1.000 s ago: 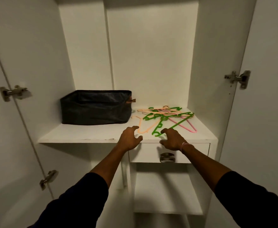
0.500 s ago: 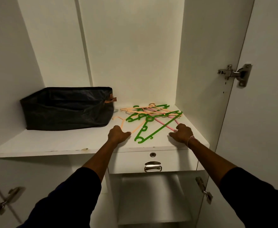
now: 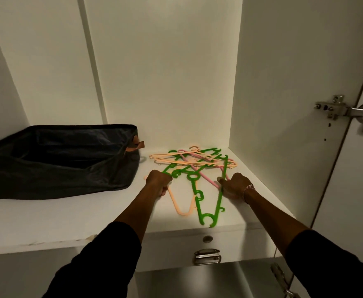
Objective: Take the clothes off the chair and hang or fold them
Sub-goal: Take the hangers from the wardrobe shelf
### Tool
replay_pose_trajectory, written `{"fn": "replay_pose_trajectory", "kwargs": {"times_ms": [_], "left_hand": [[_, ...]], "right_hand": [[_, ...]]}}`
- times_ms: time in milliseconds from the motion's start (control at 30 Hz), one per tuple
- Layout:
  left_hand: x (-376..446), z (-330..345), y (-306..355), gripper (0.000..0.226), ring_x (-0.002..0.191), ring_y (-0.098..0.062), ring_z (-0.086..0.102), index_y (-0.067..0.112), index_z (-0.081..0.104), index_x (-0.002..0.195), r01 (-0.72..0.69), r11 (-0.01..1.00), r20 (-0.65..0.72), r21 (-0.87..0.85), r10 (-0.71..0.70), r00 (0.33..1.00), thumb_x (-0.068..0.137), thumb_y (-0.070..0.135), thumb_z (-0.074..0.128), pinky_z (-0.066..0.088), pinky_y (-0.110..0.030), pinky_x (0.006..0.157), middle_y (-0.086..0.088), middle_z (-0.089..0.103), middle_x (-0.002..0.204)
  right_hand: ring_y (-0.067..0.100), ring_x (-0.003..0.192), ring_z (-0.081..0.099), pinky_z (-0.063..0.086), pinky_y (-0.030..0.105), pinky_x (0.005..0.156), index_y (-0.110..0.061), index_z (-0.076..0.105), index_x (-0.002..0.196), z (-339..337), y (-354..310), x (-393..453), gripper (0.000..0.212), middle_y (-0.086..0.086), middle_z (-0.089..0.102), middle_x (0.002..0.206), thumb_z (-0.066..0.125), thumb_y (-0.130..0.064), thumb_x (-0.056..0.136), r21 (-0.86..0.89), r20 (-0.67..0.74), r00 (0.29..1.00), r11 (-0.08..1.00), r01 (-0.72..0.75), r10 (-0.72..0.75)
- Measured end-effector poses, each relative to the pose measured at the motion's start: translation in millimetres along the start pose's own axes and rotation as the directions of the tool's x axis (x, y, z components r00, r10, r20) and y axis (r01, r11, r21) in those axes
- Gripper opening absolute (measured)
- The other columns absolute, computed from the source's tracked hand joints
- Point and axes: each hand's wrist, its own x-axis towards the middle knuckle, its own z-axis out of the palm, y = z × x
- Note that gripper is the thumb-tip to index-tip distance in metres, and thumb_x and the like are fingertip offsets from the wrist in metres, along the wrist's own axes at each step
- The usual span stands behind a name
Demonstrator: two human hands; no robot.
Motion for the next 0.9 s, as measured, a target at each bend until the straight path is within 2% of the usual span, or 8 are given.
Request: {"fn": "replay_pose_trajectory", "kwargs": {"times_ms": [100,200,367,467,567,700,800,900], "left_hand": [[16.7,4.3,3.6,0.018,0.057,-0.022,0.057,-0.005,0.066,0.101,0.004,0.998,-0.024,-0.07,-0.006,1.0,0.089,0.009,0.069,0.045,-0.025,0.048,-0.018,0.065,0.078],[31.3,11.3,5.0,0.016,0.057,-0.022,0.064,-0.005,0.062,0.101,0.011,0.984,0.002,-0.177,-0.011,1.0,0.092,0.008,0.064,0.048,-0.024,0.039,-0.021,0.069,0.084],[49.7,12.5,0.5,0.023,0.058,-0.023,0.069,-0.008,0.064,0.098,0.002,0.968,-0.009,-0.252,-0.004,1.0,0.095,0.015,0.064,0.062,-0.036,0.064,-0.016,0.068,0.069],[60.3,6.2,2.3,0.028,0.051,-0.02,0.065,-0.006,0.063,0.102,0.019,0.954,0.037,-0.3,-0.008,0.999,0.096,0.021,0.065,0.055,-0.029,0.044,-0.016,0.066,0.068],[64.8,3.3,8.8,0.035,0.039,-0.018,0.06,-0.008,0.063,0.112,0.034,0.963,0.106,-0.268,-0.005,0.994,0.101,0.025,0.055,0.048,-0.025,0.036,-0.016,0.062,0.064],[67.7,3.5,14.3,0.048,0.039,-0.018,0.062,-0.007,0.058,0.112,0.05,0.982,0.205,-0.18,-0.012,0.979,0.106,0.037,0.042,0.052,-0.024,0.04,-0.017,0.066,0.056],[71.6,-2.4,16.8,0.046,0.045,-0.018,0.066,-0.005,0.059,0.103,0.069,0.986,0.261,-0.153,-0.027,0.965,0.104,0.039,0.048,0.058,-0.027,0.048,-0.015,0.068,0.055],[71.2,-5.4,18.4,0.044,0.044,-0.017,0.065,-0.011,0.064,0.105,0.076,0.992,0.329,-0.099,-0.039,0.943,0.098,0.033,0.062,0.049,-0.023,0.037,-0.015,0.069,0.058]], "right_hand": [[0.033,0.108,0.061,0.051,0.043,0.095,-0.008,0.057,0.121,9.1,-15.7,10.3,0.074,0.014,0.064,0.117,0.053,-0.073,0.086,-0.016,0.013,1.0,1.0,0.007,-0.007],[0.031,0.105,0.062,0.053,0.043,0.094,-0.014,0.058,0.117,21.8,-29.8,20.3,0.075,0.01,0.065,0.112,0.056,-0.077,0.078,-0.089,-0.004,1.0,0.996,0.005,-0.005],[0.032,0.106,0.061,0.05,0.038,0.091,-0.015,0.058,0.117,41.5,-46.6,32.8,0.07,0.01,0.065,0.113,0.056,-0.074,0.079,-0.161,-0.137,0.991,0.987,-0.03,0.008],[0.032,0.105,0.062,0.049,0.038,0.088,-0.013,0.059,0.117,51.9,-53.0,40.7,0.067,0.011,0.065,0.113,0.051,-0.072,0.086,-0.211,-0.2,0.979,0.977,-0.007,-0.036],[0.033,0.109,0.062,0.051,0.041,0.092,-0.011,0.059,0.12,52.5,-61.7,52.8,0.063,0.011,0.065,0.119,0.058,-0.066,0.087,-0.161,-0.158,0.987,0.987,0.009,-0.034],[0.031,0.113,0.061,0.052,0.044,0.095,-0.013,0.056,0.126,53.2,-72.0,62.1,0.073,0.008,0.063,0.124,0.067,-0.068,0.079,-0.127,-0.061,0.998,0.992,-0.011,0.004],[0.031,0.112,0.061,0.052,0.039,0.091,-0.01,0.055,0.124,52.0,-71.3,68.0,0.062,0.01,0.064,0.122,0.073,-0.051,0.082,-0.044,-0.058,0.996,0.996,-0.073,0.07],[0.029,0.104,0.063,0.05,0.035,0.081,-0.009,0.058,0.116,49.6,-67.6,73.8,0.044,0.012,0.066,0.114,0.072,-0.037,0.086,0.068,-0.091,0.989,0.992,-0.111,0.117]]}}
